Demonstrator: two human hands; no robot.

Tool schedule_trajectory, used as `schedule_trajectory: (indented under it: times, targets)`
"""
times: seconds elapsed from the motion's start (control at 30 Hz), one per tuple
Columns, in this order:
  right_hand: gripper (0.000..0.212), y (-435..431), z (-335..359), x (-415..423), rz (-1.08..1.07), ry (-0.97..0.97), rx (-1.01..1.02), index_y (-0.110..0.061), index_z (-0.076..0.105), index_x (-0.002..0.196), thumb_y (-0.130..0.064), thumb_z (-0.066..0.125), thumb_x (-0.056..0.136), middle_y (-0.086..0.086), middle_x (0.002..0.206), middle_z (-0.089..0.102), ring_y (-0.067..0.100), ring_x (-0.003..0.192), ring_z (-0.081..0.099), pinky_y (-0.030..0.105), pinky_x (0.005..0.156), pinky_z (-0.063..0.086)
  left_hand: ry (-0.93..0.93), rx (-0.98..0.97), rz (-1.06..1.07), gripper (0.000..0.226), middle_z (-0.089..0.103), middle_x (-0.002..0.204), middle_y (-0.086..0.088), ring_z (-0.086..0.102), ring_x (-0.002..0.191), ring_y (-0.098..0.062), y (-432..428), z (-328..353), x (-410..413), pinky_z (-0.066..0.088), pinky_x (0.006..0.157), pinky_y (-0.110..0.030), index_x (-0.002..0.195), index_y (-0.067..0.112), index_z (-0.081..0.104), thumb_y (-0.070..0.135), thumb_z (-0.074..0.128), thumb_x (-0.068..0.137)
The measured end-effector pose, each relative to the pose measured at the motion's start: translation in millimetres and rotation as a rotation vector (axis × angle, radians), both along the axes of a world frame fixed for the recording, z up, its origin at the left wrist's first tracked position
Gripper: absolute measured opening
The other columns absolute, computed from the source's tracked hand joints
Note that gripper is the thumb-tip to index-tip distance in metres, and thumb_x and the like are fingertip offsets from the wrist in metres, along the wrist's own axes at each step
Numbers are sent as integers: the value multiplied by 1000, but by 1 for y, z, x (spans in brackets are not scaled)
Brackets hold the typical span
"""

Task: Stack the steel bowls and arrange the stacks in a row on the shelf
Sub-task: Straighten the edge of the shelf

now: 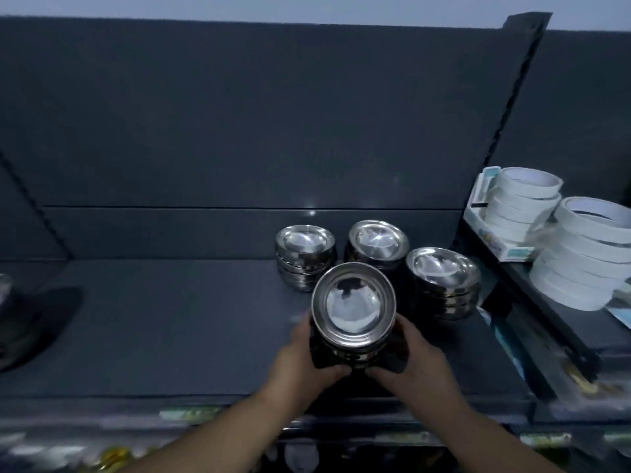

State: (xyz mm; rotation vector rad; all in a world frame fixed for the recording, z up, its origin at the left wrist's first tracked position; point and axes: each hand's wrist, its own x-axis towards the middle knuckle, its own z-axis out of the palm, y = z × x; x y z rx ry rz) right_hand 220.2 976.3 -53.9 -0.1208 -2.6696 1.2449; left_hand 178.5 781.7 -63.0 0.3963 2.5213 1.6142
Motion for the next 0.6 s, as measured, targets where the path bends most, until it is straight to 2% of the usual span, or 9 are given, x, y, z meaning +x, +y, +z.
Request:
schedule_trajectory:
  times: [0.1, 0.2, 0.27, 0.37, 0.43, 0.5, 0.6]
  targets:
    - [88, -27, 2, -6, 106, -4, -32, -37, 45, 132, -18, 90, 58, -30, 98, 58, -31, 86, 47, -9, 74, 31, -6, 43, 85, 89, 66, 117, 16, 63, 109, -1, -33, -1, 13, 50, 99, -31, 129, 46, 37, 19, 85, 60]
    - [85, -63, -1, -14, 180, 12, -53, -40, 45, 127, -18, 89, 58, -33, 95, 58, -31, 88, 50, -6, 76, 36, 16, 16, 165, 83, 67, 115, 16, 64, 107, -1, -71, 4, 21, 51, 98, -34, 120, 57, 38, 25, 85, 59]
    - [85, -90, -1, -21, 219, 29, -54, -40, 46, 128, -22, 90, 57, -31, 97, 61, -23, 95, 55, 4, 84, 45, 29, 20, 201, 82, 68, 113, 18, 64, 105, -1, -98, 7, 22, 52, 97, -33, 116, 59, 39, 23, 86, 61]
    - [85, -132, 3, -33, 278, 28, -31, -44, 43, 127, -24, 89, 58, -27, 102, 62, -9, 98, 61, 14, 90, 47, 26, 37, 238, 78, 69, 111, 17, 66, 103, 0, -142, 11, 20, 53, 95, -32, 114, 57, 41, 19, 87, 63]
    - [82, -163, 6, -41, 297, 15, -14, -44, 44, 126, -24, 89, 60, -27, 101, 61, -5, 98, 62, 15, 89, 48, 29, 53, 253, 79, 69, 111, 16, 66, 102, 0, -175, 12, 15, 53, 92, -28, 115, 56, 42, 18, 87, 62]
    - [83, -197, 8, -48, 292, 2, -21, -38, 47, 130, -23, 88, 60, -26, 100, 61, -7, 94, 62, 10, 84, 48, 25, 63, 255, 84, 68, 112, 14, 65, 100, 5, -208, 15, 8, 52, 85, -16, 121, 50, 42, 15, 89, 60]
    - [79, -252, 8, -59, 277, -10, -65, -43, 45, 123, -17, 88, 62, -31, 94, 58, -23, 83, 57, 0, 72, 43, 22, 81, 255, 84, 65, 111, 16, 61, 95, 15, -261, 18, -4, 47, 73, -5, 121, 43, 41, 6, 87, 61]
